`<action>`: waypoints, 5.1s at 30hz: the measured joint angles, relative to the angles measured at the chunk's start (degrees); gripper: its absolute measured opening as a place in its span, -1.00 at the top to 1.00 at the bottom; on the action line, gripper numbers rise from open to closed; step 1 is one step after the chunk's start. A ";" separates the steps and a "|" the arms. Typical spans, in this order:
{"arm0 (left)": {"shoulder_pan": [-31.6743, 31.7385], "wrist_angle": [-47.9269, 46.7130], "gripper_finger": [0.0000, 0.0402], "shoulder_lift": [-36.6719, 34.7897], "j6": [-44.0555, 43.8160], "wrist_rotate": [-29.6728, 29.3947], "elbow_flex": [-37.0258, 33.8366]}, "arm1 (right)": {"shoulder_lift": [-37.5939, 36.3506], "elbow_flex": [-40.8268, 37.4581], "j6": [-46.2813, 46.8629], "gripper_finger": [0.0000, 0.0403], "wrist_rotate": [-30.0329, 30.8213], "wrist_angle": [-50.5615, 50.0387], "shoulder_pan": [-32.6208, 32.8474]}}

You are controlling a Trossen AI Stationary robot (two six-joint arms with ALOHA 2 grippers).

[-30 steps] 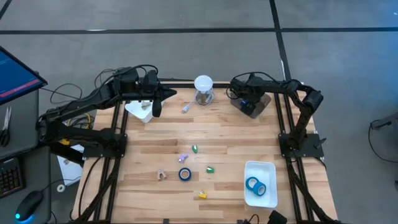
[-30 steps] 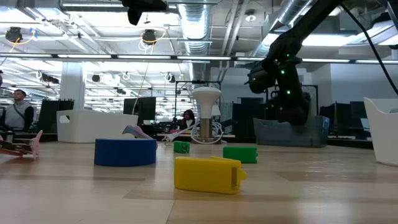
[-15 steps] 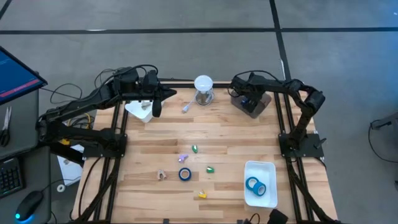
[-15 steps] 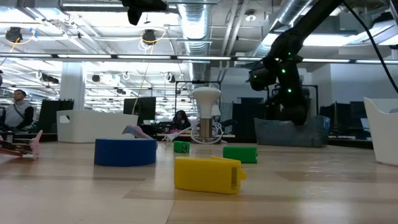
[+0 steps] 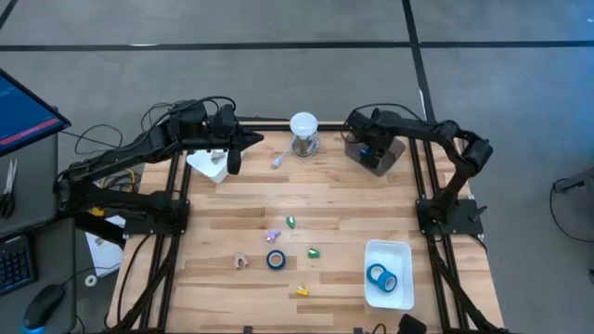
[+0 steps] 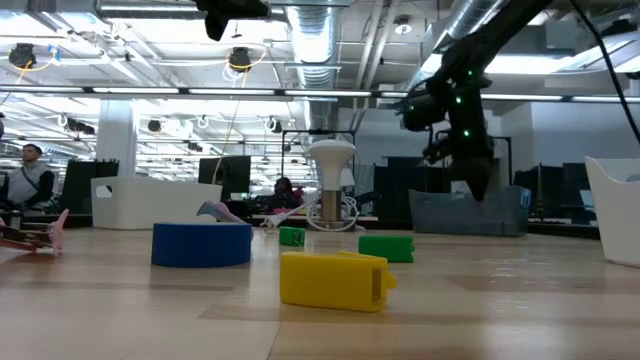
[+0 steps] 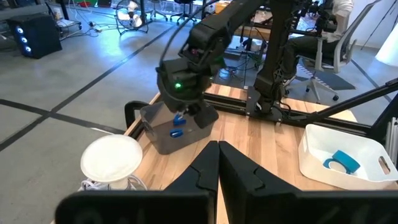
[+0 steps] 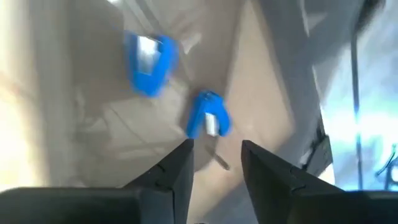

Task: Pick and place Stapler, Stapler remover, tape
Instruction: Put the purple staple remover into the top white bin

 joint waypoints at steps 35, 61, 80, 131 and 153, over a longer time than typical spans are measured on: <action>-0.02 0.05 0.99 0.00 0.22 0.00 -0.02 | -28.37 -0.04 17.72 0.41 -34.08 19.76 21.12; -4.23 -5.09 0.99 0.13 -4.42 -5.93 -0.02 | -28.50 -0.02 21.86 0.41 -28.82 39.03 24.33; -21.99 -17.87 0.99 17.82 -10.47 -19.51 12.41 | -35.44 -0.04 15.48 0.41 -28.90 28.39 20.45; -29.79 -30.85 0.19 43.36 -35.11 -6.18 9.43 | -50.60 -0.04 9.42 0.41 -28.88 13.13 12.62; -29.81 -22.97 0.12 50.28 -35.36 -5.10 8.00 | -50.60 -0.04 9.45 0.41 -28.88 13.37 12.64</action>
